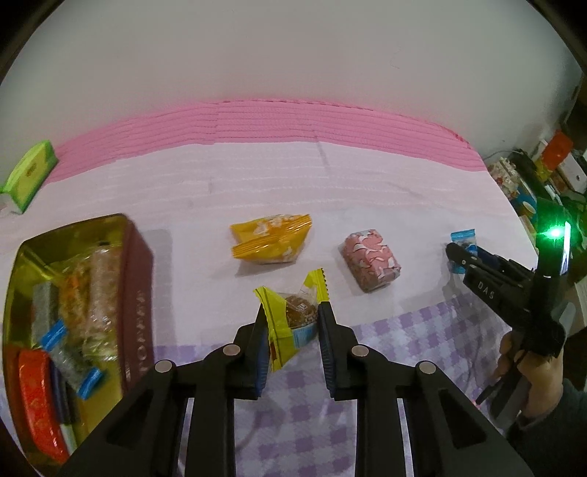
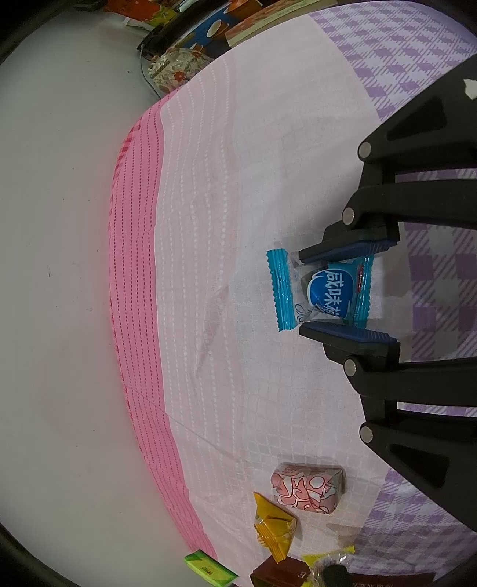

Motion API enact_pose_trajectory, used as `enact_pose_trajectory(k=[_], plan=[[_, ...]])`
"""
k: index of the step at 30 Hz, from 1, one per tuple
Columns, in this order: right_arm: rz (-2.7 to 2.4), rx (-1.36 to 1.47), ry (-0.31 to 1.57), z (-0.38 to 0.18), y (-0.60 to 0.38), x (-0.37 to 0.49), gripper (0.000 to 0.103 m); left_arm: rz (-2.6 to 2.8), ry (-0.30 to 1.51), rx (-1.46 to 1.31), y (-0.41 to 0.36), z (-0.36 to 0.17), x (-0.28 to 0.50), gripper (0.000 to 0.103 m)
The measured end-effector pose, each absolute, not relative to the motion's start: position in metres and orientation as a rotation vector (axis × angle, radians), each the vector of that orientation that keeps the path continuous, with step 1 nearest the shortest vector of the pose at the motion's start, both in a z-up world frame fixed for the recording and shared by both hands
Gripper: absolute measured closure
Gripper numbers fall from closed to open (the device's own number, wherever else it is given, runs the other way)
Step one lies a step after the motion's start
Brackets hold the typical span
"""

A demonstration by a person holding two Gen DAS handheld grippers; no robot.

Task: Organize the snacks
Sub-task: 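Grasp the yellow-green candy with the left gripper while the right holds the light-blue candy, then carry the yellow-green candy into the gold tin and open the left gripper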

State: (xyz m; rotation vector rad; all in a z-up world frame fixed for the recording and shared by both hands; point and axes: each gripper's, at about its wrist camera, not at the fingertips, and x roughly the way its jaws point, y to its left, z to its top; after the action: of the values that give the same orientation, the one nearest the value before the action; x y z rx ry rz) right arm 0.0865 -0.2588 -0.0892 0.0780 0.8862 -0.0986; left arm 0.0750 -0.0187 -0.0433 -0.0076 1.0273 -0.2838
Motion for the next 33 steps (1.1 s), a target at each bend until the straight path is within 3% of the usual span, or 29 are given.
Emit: enact_pose_trajectory(k=[10,19,33], plan=[[-0.099,0.076,0.886,-0.088,-0.260,0.086,0.071,-0.232,1.005,-0.039,0.014,-0.022,0.066,0.078],[-0.099,0.075,0.886,-0.087,-0.260,0.086,0.071,-0.109,0.857,-0.035,0.072,0.025,0.079,0.078],[-0.099,0.074,0.886,-0.087,-0.259,0.086,0.071,0.143,0.913,-0.065,0.175,0.004,0.113,0.078]])
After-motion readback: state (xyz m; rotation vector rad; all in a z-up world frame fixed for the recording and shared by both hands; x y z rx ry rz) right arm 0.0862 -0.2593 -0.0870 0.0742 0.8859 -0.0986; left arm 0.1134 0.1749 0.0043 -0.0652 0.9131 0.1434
